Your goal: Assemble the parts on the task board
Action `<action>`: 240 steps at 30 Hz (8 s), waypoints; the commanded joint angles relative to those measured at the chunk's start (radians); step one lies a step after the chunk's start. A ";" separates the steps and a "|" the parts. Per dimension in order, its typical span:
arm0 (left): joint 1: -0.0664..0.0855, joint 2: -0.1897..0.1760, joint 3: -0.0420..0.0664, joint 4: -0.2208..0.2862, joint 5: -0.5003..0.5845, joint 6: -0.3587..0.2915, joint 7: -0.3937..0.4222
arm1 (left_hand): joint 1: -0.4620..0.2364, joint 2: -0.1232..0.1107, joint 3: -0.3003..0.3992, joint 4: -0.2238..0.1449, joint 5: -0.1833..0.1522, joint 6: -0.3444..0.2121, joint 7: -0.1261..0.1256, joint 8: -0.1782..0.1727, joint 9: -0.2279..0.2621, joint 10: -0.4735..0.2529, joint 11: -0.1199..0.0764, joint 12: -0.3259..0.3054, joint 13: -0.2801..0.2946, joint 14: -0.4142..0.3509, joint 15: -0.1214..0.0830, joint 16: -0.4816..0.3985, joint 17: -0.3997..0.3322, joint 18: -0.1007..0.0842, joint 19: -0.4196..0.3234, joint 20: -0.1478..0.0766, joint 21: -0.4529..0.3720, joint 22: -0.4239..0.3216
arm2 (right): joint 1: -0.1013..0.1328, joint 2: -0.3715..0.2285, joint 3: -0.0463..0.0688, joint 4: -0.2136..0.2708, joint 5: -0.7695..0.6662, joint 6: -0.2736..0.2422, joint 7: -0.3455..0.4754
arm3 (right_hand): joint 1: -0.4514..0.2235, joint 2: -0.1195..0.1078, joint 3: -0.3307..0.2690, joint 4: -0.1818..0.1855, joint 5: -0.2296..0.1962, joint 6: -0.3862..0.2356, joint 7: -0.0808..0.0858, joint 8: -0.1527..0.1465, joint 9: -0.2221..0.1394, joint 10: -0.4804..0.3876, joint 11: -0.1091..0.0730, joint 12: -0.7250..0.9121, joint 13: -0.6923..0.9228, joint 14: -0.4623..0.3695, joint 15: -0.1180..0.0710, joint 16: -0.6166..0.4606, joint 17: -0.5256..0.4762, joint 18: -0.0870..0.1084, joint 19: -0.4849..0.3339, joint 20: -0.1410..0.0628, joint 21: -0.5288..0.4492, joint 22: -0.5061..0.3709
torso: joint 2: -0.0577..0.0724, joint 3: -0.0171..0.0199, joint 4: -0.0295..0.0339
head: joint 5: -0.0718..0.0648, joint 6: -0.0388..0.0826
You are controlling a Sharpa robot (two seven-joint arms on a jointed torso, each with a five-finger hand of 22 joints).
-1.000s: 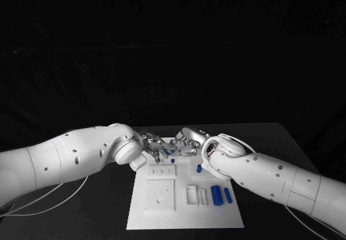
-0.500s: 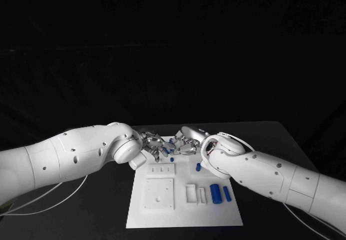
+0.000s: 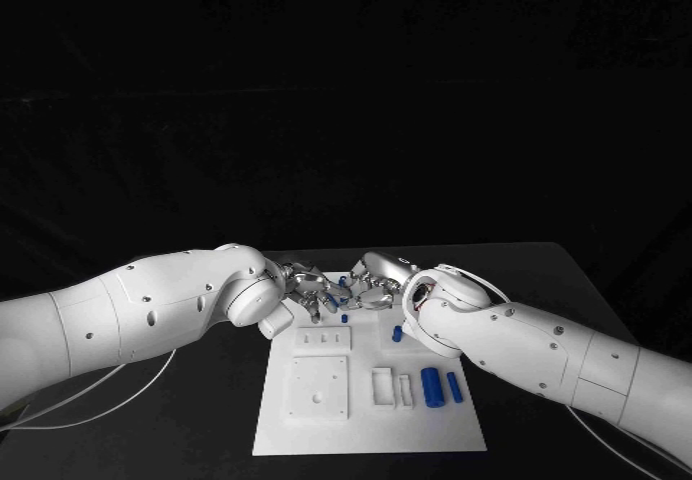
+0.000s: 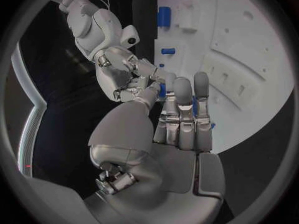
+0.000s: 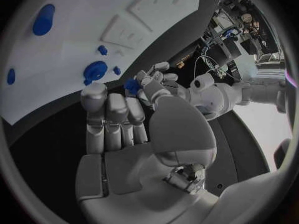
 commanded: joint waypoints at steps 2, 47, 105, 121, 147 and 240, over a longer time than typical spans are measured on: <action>0.002 0.002 0.002 0.003 0.008 0.005 0.026 | -0.014 -0.007 0.076 -0.047 0.013 0.031 -0.019 0.003 0.113 0.019 -0.003 0.001 0.003 -0.002 -0.007 0.011 0.004 0.009 -0.004 -0.005 0.005 0.008 | -0.004 0.001 -0.002 0.000 0.000 0.017 0.006 | -0.005 0.010 -0.005 -0.003 0.009 0.001 0.002 0.003 0.000 -0.004 -0.005 -0.010 0.023 0.005 -0.004 -0.007 -0.001 0.015 0.055 0.000 -0.001 0.053 | 0.000 0.0008 -0.0006 | 0.000 -0.001; -0.001 -0.005 -0.022 -0.010 -0.182 -0.080 -0.116 | -0.158 -0.080 0.161 -0.111 0.341 0.179 -0.069 0.003 0.219 0.054 -0.047 0.201 0.077 0.072 -0.053 0.137 0.082 -0.002 0.068 -0.048 -0.007 0.117 | -0.004 -0.278 0.120 0.095 0.240 -0.067 0.140 | 0.041 -0.028 -0.298 0.128 0.177 -0.330 0.060 -0.002 -0.009 -0.077 0.031 -0.101 -0.073 -0.009 0.026 -0.045 -0.033 0.048 0.052 0.031 -0.072 0.037 | -0.006 0.0049 -0.0074 | 0.024 -0.029; -0.095 0.025 -0.034 -0.024 -0.430 -0.008 -0.152 | -0.209 -0.034 0.164 -0.101 0.344 0.230 -0.090 0.089 0.154 0.056 -0.050 0.325 0.089 0.099 -0.050 0.208 0.245 0.000 0.119 -0.038 -0.109 0.282 | 0.013 -0.316 0.204 0.047 0.305 -0.113 0.142 | 0.030 -0.020 -0.296 0.108 0.205 -0.296 0.057 -0.001 -0.007 -0.079 0.028 -0.108 -0.089 -0.007 0.024 -0.056 -0.037 0.048 0.052 0.030 -0.084 0.033 | -0.005 0.0031 -0.0059 | 0.033 -0.082; -0.096 0.022 -0.034 -0.026 -0.432 0.023 -0.157 | -0.214 -0.031 0.164 -0.102 0.344 0.232 -0.090 0.090 0.151 0.056 -0.050 0.326 0.090 0.100 -0.049 0.211 0.248 0.001 0.120 -0.037 -0.114 0.290 | 0.013 -0.315 0.204 0.045 0.304 -0.109 0.141 | 0.028 -0.017 -0.296 0.103 0.204 -0.293 0.057 -0.001 -0.008 -0.080 0.028 -0.109 -0.089 -0.007 0.024 -0.056 -0.036 0.048 0.052 0.030 -0.084 0.033 | -0.005 0.0029 -0.0066 | 0.035 -0.085; -0.096 0.026 -0.034 -0.043 -0.433 0.038 -0.160 | -0.233 -0.016 0.164 -0.099 0.338 0.235 -0.092 0.097 0.151 0.056 -0.051 0.335 0.096 0.100 -0.050 0.225 0.259 0.000 0.133 -0.037 -0.150 0.331 | 0.012 -0.308 0.204 0.036 0.304 -0.102 0.140 | 0.024 -0.014 -0.294 0.094 0.204 -0.288 0.057 -0.001 -0.007 -0.080 0.028 -0.108 -0.090 -0.008 0.024 -0.057 -0.036 0.048 0.052 0.030 -0.085 0.034 | -0.004 0.0034 -0.0081 | 0.035 -0.087; -0.004 0.188 -0.029 -0.250 -0.433 0.399 -0.224 | -0.191 0.001 0.141 -0.079 0.268 0.232 -0.090 0.087 0.165 0.056 -0.050 0.333 0.096 0.099 -0.048 0.218 0.266 -0.010 0.165 -0.038 -0.257 0.429 | 0.008 -0.266 0.204 -0.007 0.303 -0.079 0.136 | 0.018 -0.009 -0.287 0.073 0.207 -0.292 0.057 -0.001 -0.008 -0.081 0.028 -0.108 -0.090 -0.008 0.024 -0.058 -0.035 0.047 0.052 0.030 -0.086 0.035 | -0.005 0.0041 -0.0063 | 0.024 -0.097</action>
